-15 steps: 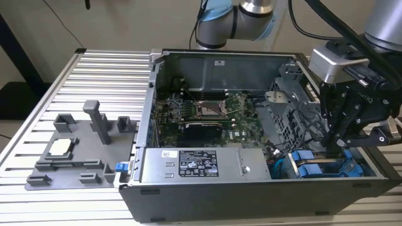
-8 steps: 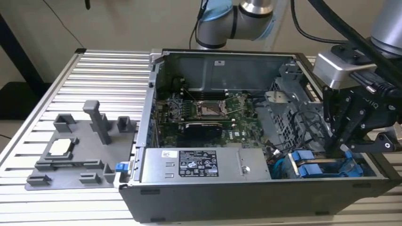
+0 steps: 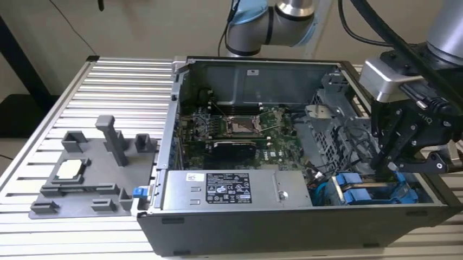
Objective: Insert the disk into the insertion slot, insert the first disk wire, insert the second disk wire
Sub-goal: 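Insert the second disk wire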
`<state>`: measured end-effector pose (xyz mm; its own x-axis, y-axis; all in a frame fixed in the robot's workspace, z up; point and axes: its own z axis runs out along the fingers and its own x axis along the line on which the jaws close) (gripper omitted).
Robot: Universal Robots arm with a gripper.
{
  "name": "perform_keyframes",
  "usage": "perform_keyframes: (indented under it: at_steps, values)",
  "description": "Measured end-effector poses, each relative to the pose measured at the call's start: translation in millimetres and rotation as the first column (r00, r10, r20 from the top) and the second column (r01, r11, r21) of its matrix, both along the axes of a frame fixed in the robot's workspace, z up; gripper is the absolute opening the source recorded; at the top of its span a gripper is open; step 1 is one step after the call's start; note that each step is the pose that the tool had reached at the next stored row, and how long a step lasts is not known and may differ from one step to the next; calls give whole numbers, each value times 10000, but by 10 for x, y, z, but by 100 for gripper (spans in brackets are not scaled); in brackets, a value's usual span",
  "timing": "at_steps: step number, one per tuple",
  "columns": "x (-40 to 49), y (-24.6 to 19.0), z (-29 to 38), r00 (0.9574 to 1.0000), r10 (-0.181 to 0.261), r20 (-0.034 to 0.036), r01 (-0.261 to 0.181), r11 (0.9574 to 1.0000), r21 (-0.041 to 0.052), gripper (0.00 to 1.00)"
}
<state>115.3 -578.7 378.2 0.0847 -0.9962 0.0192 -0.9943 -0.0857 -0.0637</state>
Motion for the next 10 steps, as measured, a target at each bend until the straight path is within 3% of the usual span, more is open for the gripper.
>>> perform_keyframes:
  at_steps: [3, 5, 7, 10]
  values:
    - [0, 0, -2, 9999, -122, -3, 122, 9989, 463, 16]
    - [0, 0, -3, 9998, -212, -6, 211, 9975, 681, 16]
    - [1, 0, -2, 9996, -274, -29, 276, 9968, 748, 16]
    - [7, 0, -3, 9992, -277, -277, 297, 9968, 744, 16]
